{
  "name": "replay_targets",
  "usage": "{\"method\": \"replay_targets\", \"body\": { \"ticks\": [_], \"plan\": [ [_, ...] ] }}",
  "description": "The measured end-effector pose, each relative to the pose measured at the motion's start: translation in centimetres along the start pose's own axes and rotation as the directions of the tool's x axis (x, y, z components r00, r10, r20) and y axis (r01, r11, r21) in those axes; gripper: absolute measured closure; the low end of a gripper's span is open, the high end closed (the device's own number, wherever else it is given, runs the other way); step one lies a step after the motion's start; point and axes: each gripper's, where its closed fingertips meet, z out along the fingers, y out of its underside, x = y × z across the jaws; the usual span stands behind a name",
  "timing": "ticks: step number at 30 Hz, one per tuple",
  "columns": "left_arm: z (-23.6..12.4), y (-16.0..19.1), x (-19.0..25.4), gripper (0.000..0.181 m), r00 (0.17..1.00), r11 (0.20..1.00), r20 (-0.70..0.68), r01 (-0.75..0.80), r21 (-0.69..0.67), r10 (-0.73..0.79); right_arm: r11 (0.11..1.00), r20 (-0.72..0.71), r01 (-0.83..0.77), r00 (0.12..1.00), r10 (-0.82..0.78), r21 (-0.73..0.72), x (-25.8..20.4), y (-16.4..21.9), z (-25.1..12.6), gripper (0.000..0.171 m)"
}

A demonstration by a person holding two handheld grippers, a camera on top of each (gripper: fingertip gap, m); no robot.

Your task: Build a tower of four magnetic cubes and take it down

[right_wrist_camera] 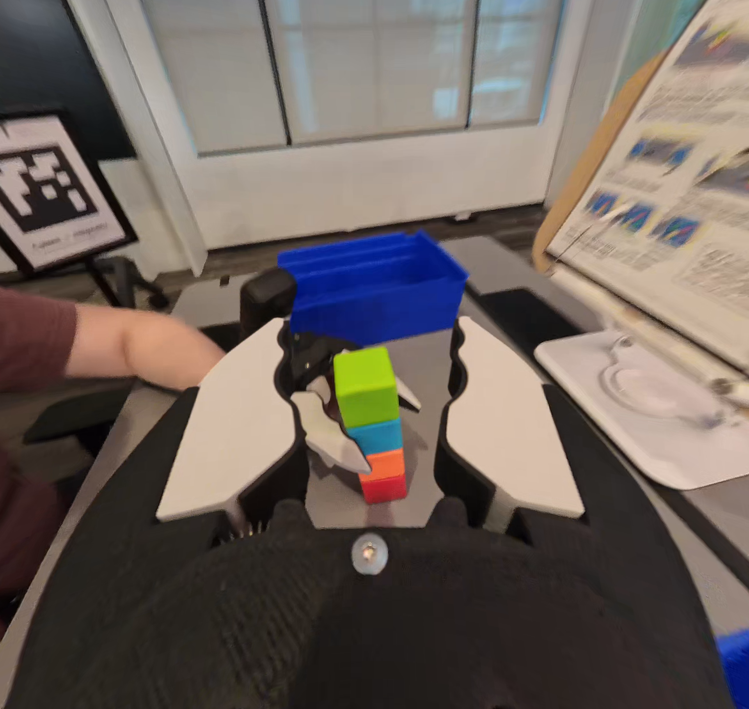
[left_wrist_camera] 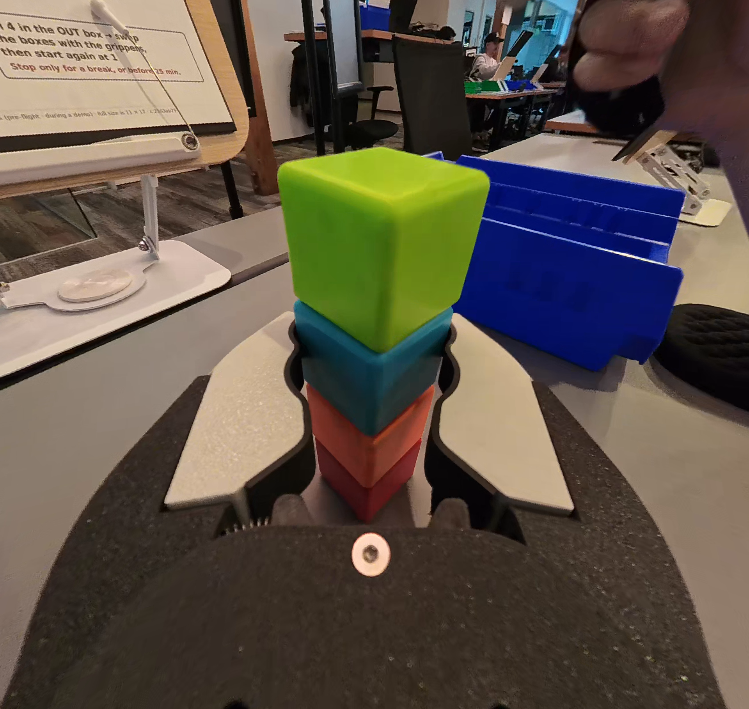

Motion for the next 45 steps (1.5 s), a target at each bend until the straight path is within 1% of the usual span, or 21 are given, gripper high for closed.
{"method": "replay_targets", "body": {
  "ticks": [1,3,7,9,13,15,18,24,29,32,36,40,42,43,45],
  "plan": [
    [-0.1,0.0,0.0,0.116,1.000,1.000,0.008,-0.004,-0.005,0.004,0.998,0.015,-0.005,1.000,0.006,-0.064,-0.3,1.5,1.4,0.096],
    [-0.3,0.1,-0.1,0.116,1.000,1.000,0.024,0.000,-0.015,0.001,0.984,0.011,0.043,0.999,-0.042,-0.174,-0.8,3.9,3.4,0.101],
    [-0.7,0.2,-0.1,0.116,0.999,0.999,0.028,0.020,-0.029,-0.019,0.940,-0.006,0.117,0.992,-0.126,-0.321,-1.2,6.7,5.0,0.100],
    [-0.6,0.2,-0.1,0.116,1.000,0.999,0.016,0.020,-0.029,-0.020,0.927,-0.032,0.138,0.987,-0.159,-0.349,-0.7,7.5,5.4,0.101],
    [-0.5,0.2,0.1,0.116,1.000,0.999,0.000,0.015,-0.030,-0.015,0.919,0.001,0.058,0.998,-0.063,-0.391,-0.8,9.1,5.9,0.102],
    [-0.5,0.2,0.3,0.116,1.000,0.999,-0.008,0.014,-0.029,-0.015,0.915,0.017,0.069,0.998,-0.068,-0.398,-0.9,9.6,6.1,0.120],
    [-0.5,0.2,0.4,0.116,1.000,0.999,-0.011,0.015,-0.034,-0.016,0.909,0.038,0.066,0.998,-0.055,-0.412,-1.2,10.0,6.2,0.121],
    [-0.5,0.2,0.4,0.116,1.000,0.999,-0.015,0.010,-0.039,-0.011,0.903,0.035,0.097,0.995,-0.091,-0.418,-1.1,10.0,6.2,0.121],
    [-0.4,0.2,0.5,0.116,1.000,0.999,-0.014,-0.001,-0.044,0.001,0.875,0.014,0.114,0.992,-0.122,-0.471,-1.2,10.1,6.0,0.121],
    [-0.4,0.2,0.4,0.116,1.000,0.999,-0.009,0.003,-0.049,-0.003,0.876,-0.002,0.096,0.994,-0.110,-0.472,-1.1,10.1,6.1,0.121],
    [-0.4,0.3,0.3,0.116,1.000,0.998,-0.001,-0.005,-0.059,0.005,0.876,-0.027,0.035,0.998,-0.055,-0.481,-1.0,10.1,6.0,0.121],
    [-0.4,0.2,0.6,0.116,0.998,0.996,-0.001,-0.063,-0.062,0.063,0.904,-0.035,-0.065,0.998,0.055,-0.422,-1.1,8.8,5.7,0.121],
    [-0.4,0.2,0.5,0.116,0.999,0.997,0.006,-0.049,-0.065,0.049,0.928,-0.030,-0.082,0.997,0.077,-0.364,-1.0,7.5,5.2,0.121],
    [-0.4,0.2,0.3,0.116,0.999,0.998,0.006,-0.031,-0.063,0.031,0.936,-0.031,-0.081,0.997,0.074,-0.342,-1.0,6.8,4.9,0.121],
    [-0.4,0.3,-0.2,0.116,1.000,0.998,0.004,0.010,-0.065,-0.010,0.945,-0.071,-0.043,0.997,0.021,-0.323,-0.3,5.7,3.8,0.121]
  ]
}}
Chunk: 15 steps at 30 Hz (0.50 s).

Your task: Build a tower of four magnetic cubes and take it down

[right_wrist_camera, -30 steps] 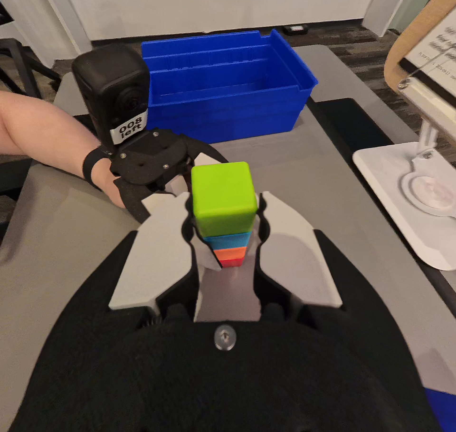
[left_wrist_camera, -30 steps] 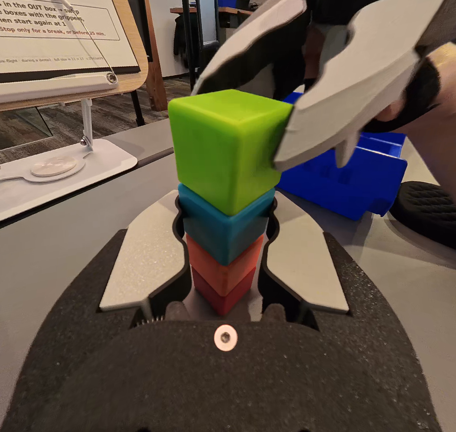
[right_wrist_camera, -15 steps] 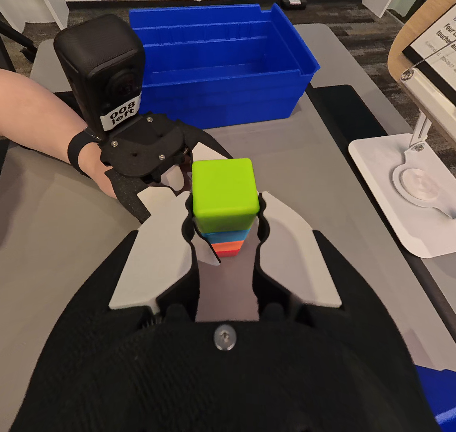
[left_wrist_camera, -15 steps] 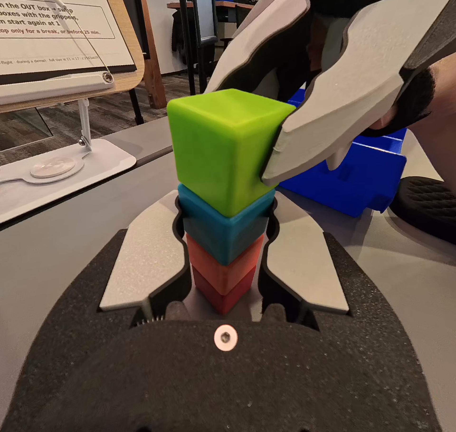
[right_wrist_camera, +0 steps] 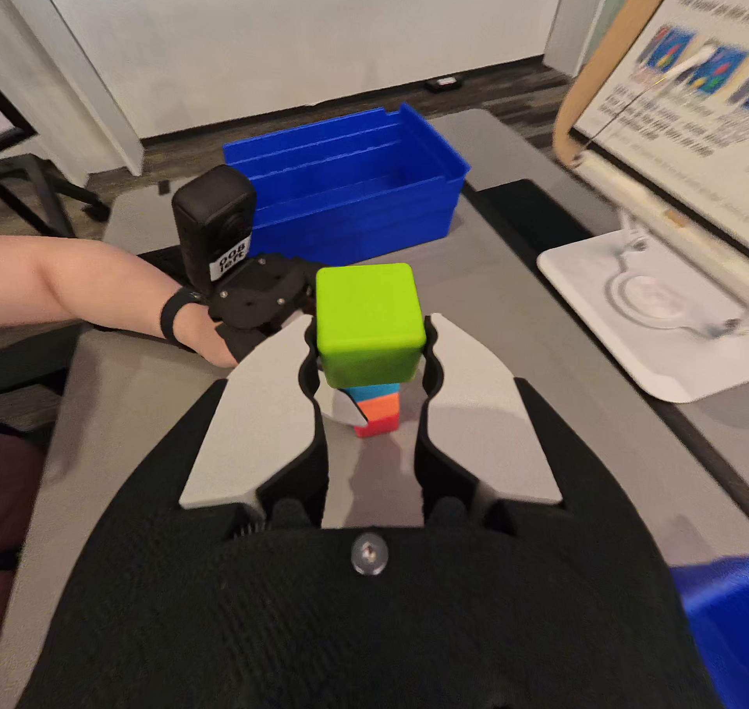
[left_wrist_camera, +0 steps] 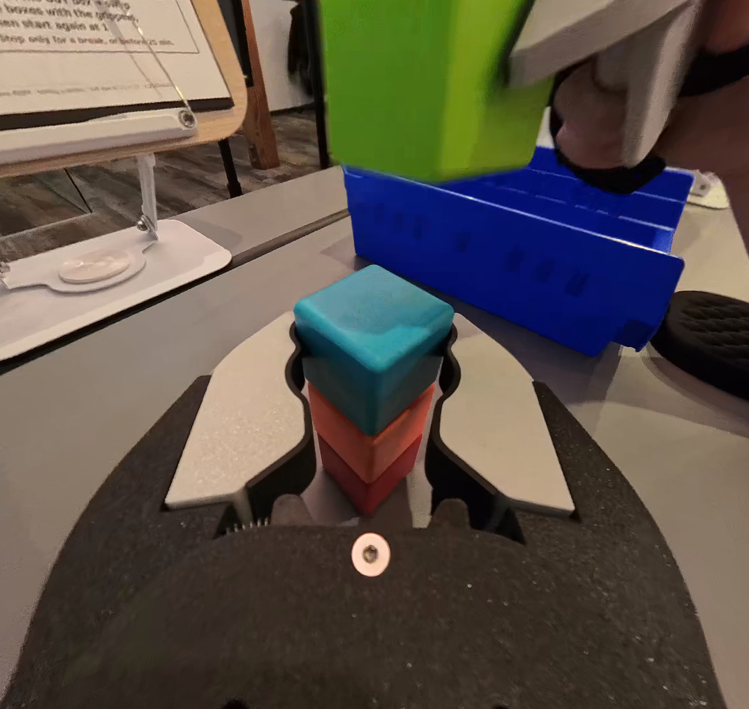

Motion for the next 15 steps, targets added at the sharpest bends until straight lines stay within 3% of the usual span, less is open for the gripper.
{"method": "replay_targets", "body": {
  "ticks": [4,6,9,12,15],
  "plan": [
    [-0.1,0.0,-0.4,0.116,1.000,1.000,0.010,0.007,-0.002,-0.007,0.994,-0.151,0.056,0.988,-0.041,0.097,2.5,-2.6,-5.8,0.121],
    [-0.1,0.0,-0.4,0.116,1.000,1.000,0.015,0.008,-0.001,-0.008,0.988,-0.353,0.052,0.935,0.004,0.147,6.2,-2.8,-10.6,0.121],
    [-0.1,0.0,-0.2,0.116,1.000,1.000,0.013,0.007,-0.001,-0.007,0.994,-0.702,-0.074,0.705,0.105,0.074,14.4,2.5,-17.3,0.121],
    [-0.1,0.0,-0.2,0.116,1.000,1.000,0.016,0.006,0.003,-0.006,0.942,-0.775,-0.327,0.574,0.265,0.080,19.1,9.7,-18.9,0.121],
    [-0.1,0.0,-0.2,0.116,1.000,1.000,0.017,0.009,0.001,-0.009,0.892,-0.833,-0.442,0.454,0.317,0.099,22.1,14.6,-18.8,0.121]
  ]
}}
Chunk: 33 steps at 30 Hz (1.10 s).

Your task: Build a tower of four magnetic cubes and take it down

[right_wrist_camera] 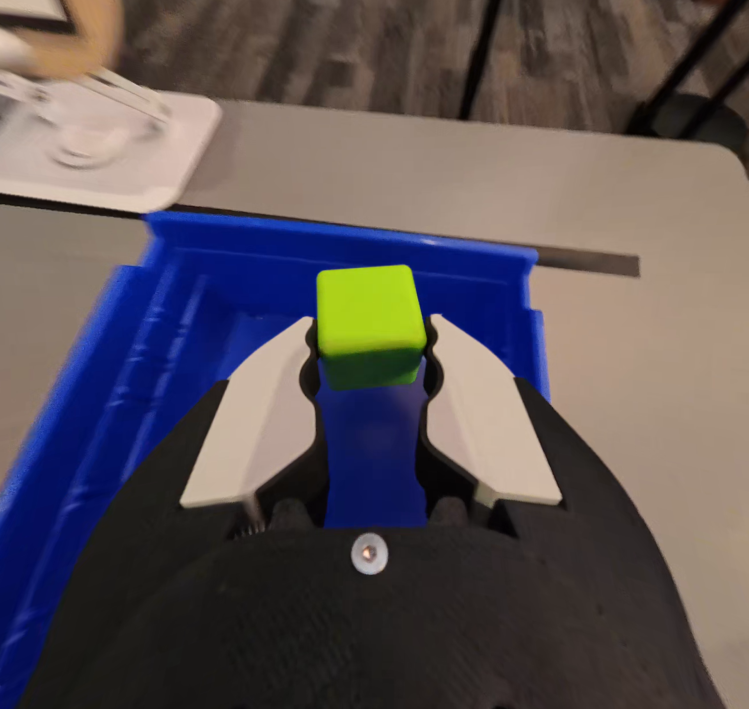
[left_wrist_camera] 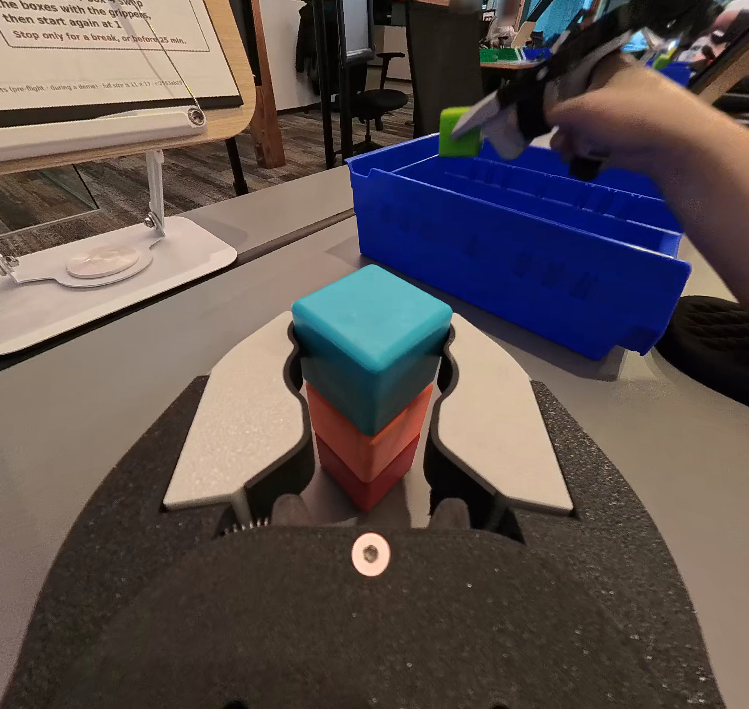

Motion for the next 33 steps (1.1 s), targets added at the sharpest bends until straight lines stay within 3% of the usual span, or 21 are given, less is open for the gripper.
{"method": "replay_targets", "body": {
  "ticks": [4,9,14,17,21,25,30,33],
  "plan": [
    [0.0,0.0,0.0,0.116,1.000,1.000,0.004,0.002,-0.007,-0.002,0.997,-0.133,-0.026,0.991,0.016,-0.072,2.0,2.7,2.6,0.121],
    [-0.1,0.0,0.0,0.116,1.000,1.000,0.002,0.008,0.009,-0.008,0.977,-0.161,-0.021,0.987,-0.014,-0.212,2.3,6.3,4.8,0.121],
    [-0.1,0.2,0.1,0.115,1.000,1.000,-0.015,0.008,-0.004,-0.008,0.949,-0.157,0.027,0.984,-0.080,-0.315,2.8,7.8,4.6,0.114],
    [0.0,0.6,-0.2,0.095,1.000,0.999,0.001,0.024,-0.036,-0.024,0.947,-0.150,0.076,0.980,-0.128,-0.312,2.4,7.0,4.2,0.104],
    [-0.4,1.6,-0.5,0.086,0.999,0.994,0.032,-0.007,-0.107,0.011,0.964,-0.161,0.129,0.972,-0.169,-0.231,1.9,3.7,1.9,0.104],
    [-0.3,3.1,-0.8,0.091,0.997,0.989,0.080,-0.004,-0.151,0.016,0.985,-0.124,0.170,0.977,-0.174,-0.041,-0.3,-1.4,-2.0,0.105],
    [0.2,5.0,-0.4,0.094,0.992,0.973,0.119,0.058,-0.224,-0.032,0.931,0.159,0.244,0.943,-0.294,0.270,-11.2,-7.0,-7.9,0.106],
    [0.1,4.3,-0.3,0.108,0.991,0.983,0.132,0.007,-0.183,0.017,0.881,0.429,0.312,0.782,-0.451,0.356,-20.5,-6.1,-10.5,0.106]
  ]
}}
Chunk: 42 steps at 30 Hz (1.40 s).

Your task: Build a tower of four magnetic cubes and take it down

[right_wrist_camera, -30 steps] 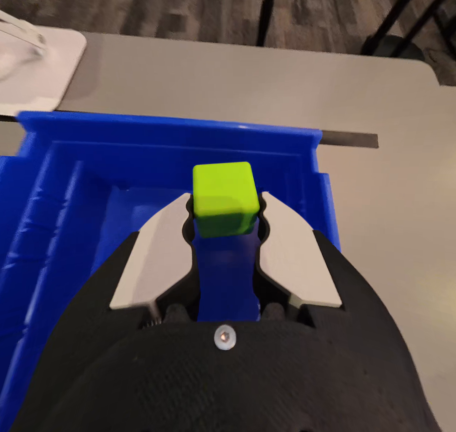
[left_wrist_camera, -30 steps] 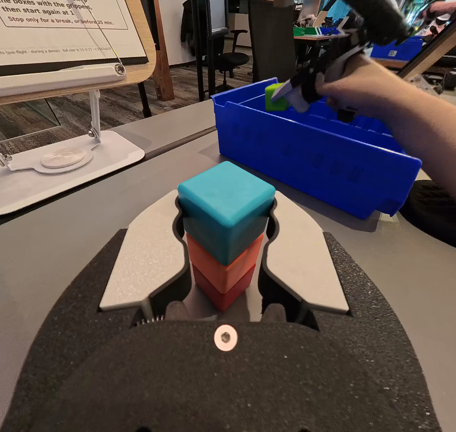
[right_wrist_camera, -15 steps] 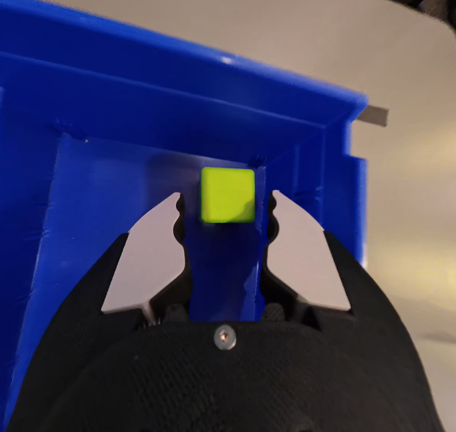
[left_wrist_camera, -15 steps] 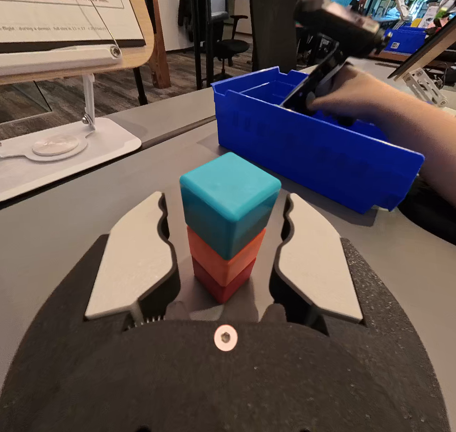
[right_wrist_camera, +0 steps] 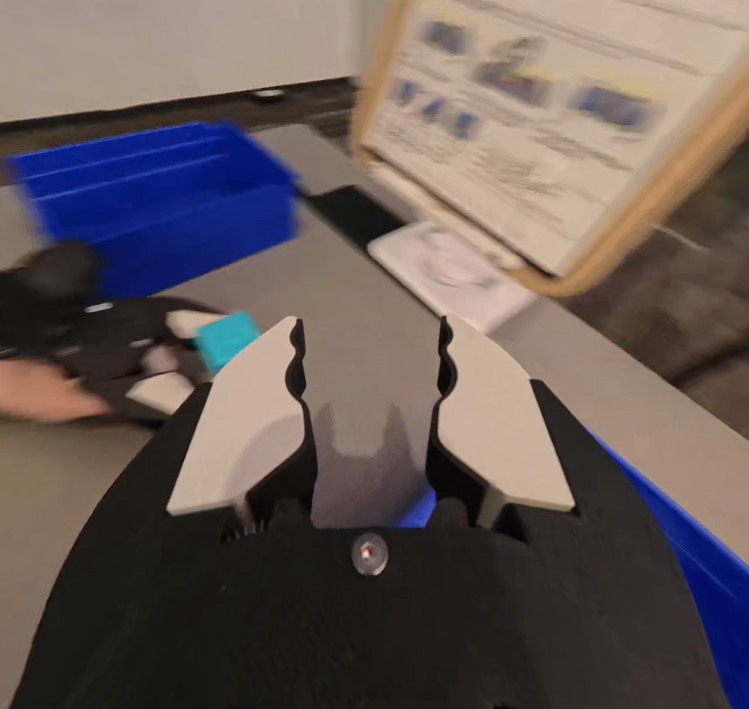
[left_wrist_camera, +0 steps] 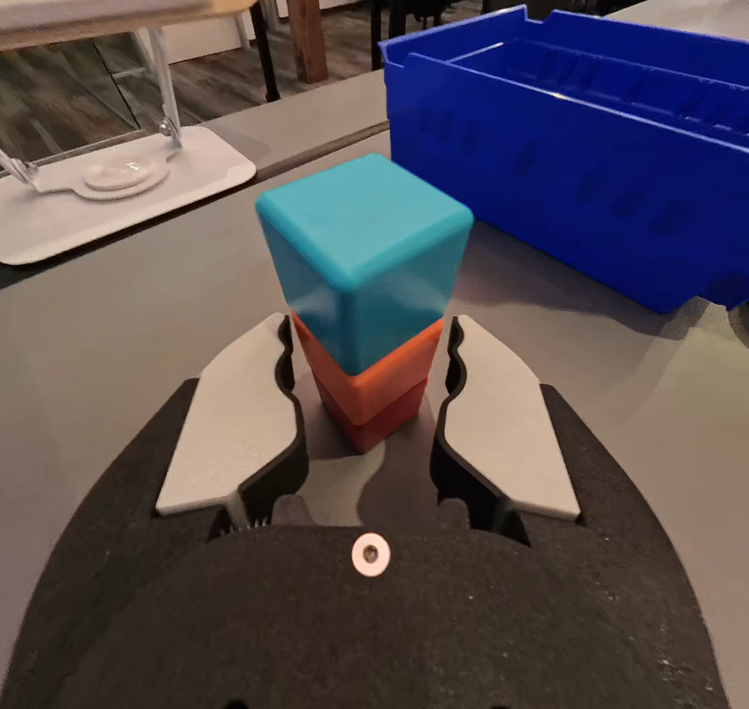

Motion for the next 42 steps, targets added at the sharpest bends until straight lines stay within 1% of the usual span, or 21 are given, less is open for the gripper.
{"method": "replay_targets", "body": {
  "ticks": [2,3,5,7,10,12,15,16,18,21,24,32,34,37,40,42],
  "plan": [
    [0.1,0.4,0.2,0.106,1.000,0.999,0.001,-0.014,-0.029,0.014,0.998,0.242,0.063,0.968,-0.058,-0.014,-5.8,0.1,1.4,0.106],
    [0.2,0.6,0.1,0.106,1.000,0.999,0.012,-0.015,-0.040,0.016,0.995,0.320,0.099,0.943,-0.086,-0.022,-7.9,0.5,2.0,0.106],
    [0.2,0.6,-0.4,0.107,0.999,0.999,0.036,0.000,-0.043,0.001,0.984,0.407,0.177,0.901,-0.151,-0.026,-10.6,1.7,3.5,0.104],
    [0.3,0.7,-0.3,0.114,1.000,0.999,0.015,0.014,-0.051,-0.013,0.971,0.435,0.234,0.881,-0.188,-0.055,-11.9,3.4,5.3,0.100],
    [0.5,0.7,-0.3,0.116,0.999,0.998,-0.007,0.031,-0.057,-0.032,0.950,0.426,0.275,0.885,-0.190,-0.147,-12.3,6.0,7.5,0.097],
    [0.5,0.7,-0.3,0.116,0.999,0.998,-0.014,0.030,-0.057,-0.031,0.948,0.430,0.268,0.886,-0.173,-0.170,-12.5,6.7,8.1,0.098],
    [0.5,0.7,-0.2,0.116,1.000,0.998,-0.018,0.020,-0.057,-0.021,0.955,0.436,0.242,0.888,-0.147,-0.172,-12.6,6.7,8.3,0.115],
    [0.5,0.7,-0.2,0.116,1.000,0.998,-0.017,0.019,-0.057,-0.020,0.952,0.441,0.246,0.886,-0.145,-0.180,-12.6,6.9,8.3,0.118],
    [0.6,0.7,-0.2,0.116,1.000,0.998,-0.022,0.020,-0.057,-0.022,0.943,0.442,0.262,0.884,-0.149,-0.207,-12.4,7.5,8.3,0.116],
    [0.6,0.7,-0.2,0.116,1.000,0.998,-0.023,0.019,-0.058,-0.021,0.942,0.452,0.274,0.877,-0.162,-0.194,-12.6,7.5,8.3,0.121],
    [0.6,0.7,-0.2,0.116,1.000,0.998,-0.024,0.018,-0.058,-0.020,0.940,0.452,0.277,0.877,-0.164,-0.197,-12.6,7.5,8.3,0.121],
    [0.6,0.6,0.0,0.116,0.999,0.998,-0.030,0.014,-0.057,-0.015,0.932,0.435,0.262,0.890,-0.133,-0.252,-12.4,7.6,8.2,0.122],
    [0.6,0.6,0.0,0.116,0.999,0.998,-0.032,0.011,-0.057,-0.013,0.940,0.441,0.225,0.893,-0.093,-0.258,-12.4,7.4,8.1,0.122],
    [0.6,0.5,0.2,0.116,0.999,0.998,-0.020,-0.032,-0.049,0.031,0.962,0.455,0.130,0.891,-0.008,-0.239,-12.1,6.4,7.7,0.122],
    [0.7,0.6,0.1,0.116,1.000,0.999,-0.021,-0.018,-0.052,0.016,0.981,0.419,0.093,0.908,-0.013,-0.171,-10.3,4.4,6.5,0.122],
    [0.7,0.6,-0.1,0.116,0.999,0.998,-0.039,0.025,-0.059,-0.027,0.991,0.351,0.077,0.936,-0.032,-0.113,-7.8,2.6,4.7,0.122]
  ]
}}
